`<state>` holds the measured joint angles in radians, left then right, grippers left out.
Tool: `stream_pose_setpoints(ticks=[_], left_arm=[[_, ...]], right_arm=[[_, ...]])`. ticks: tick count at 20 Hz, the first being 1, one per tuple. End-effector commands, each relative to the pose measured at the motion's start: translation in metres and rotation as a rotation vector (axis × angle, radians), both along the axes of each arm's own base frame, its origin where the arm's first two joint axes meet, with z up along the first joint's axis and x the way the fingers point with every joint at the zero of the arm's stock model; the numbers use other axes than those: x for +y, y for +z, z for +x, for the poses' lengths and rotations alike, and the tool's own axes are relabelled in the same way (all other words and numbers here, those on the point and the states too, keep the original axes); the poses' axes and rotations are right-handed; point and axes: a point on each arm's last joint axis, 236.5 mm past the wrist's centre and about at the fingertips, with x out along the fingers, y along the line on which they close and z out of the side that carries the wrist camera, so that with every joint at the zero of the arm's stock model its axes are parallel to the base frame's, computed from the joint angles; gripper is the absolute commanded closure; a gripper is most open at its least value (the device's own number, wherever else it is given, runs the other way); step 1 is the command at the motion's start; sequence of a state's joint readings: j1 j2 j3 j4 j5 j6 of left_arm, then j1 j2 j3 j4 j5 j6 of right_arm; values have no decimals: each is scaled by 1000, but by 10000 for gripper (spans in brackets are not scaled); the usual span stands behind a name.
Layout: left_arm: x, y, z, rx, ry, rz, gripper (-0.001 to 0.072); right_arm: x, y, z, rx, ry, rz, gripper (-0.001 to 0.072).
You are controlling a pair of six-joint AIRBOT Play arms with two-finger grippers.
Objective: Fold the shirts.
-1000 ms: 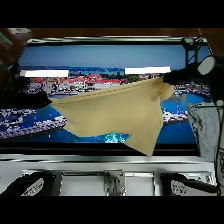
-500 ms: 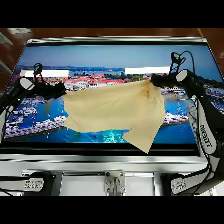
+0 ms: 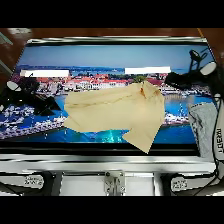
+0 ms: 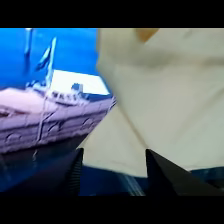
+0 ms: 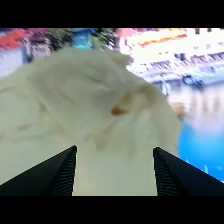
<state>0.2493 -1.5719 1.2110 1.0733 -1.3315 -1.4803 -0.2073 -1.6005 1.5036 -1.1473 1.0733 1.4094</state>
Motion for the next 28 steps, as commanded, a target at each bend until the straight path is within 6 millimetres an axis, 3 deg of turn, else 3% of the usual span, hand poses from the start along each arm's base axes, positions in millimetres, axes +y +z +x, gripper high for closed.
stream_pose_setpoints(ticks=[1, 3, 5, 11, 12, 13, 15, 16, 17, 20, 21, 28], left_arm=[[8, -9, -60, 161, -15, -85, 43], [-8, -30, -63, 154, 42, -133, 40], [-24, -44, -56, 117, 94, -168, 58], [-40, -61, -31, 35, 128, -147, 66], [-42, -62, -27, 19, 131, -136, 171], [-43, -63, -23, 2, 130, -125, 341], [-47, -63, -20, -7, 131, -124, 499], [-49, -62, -20, -6, 131, -129, 614], [-50, -61, -22, -2, 119, -135, 671], [-54, -54, -28, -12, 63, -150, 672], [-54, -50, -28, -25, 47, -147, 672], [-43, -16, -22, -141, 5, -79, 673]], right_arm=[[-33, -11, -80, 269, 24, 72, 103], [-29, -22, -99, 327, 10, 168, 103], [-23, -30, -105, 349, 3, 207, 103], [-11, -33, -98, 328, 13, 210, 103], [-11, -33, -99, 334, 15, 211, 103], [-11, -33, -101, 341, 19, 210, 103], [-15, -37, -106, 363, 18, 185, 100], [-19, -42, -111, 383, 11, 167, 22], [-20, -50, -119, 412, 11, 161, 22], [-10, -83, -147, 500, 0, 196, 27], [-6, -94, -152, 512, -16, 211, 74], [23, -138, -142, 511, -116, 379, 86]])
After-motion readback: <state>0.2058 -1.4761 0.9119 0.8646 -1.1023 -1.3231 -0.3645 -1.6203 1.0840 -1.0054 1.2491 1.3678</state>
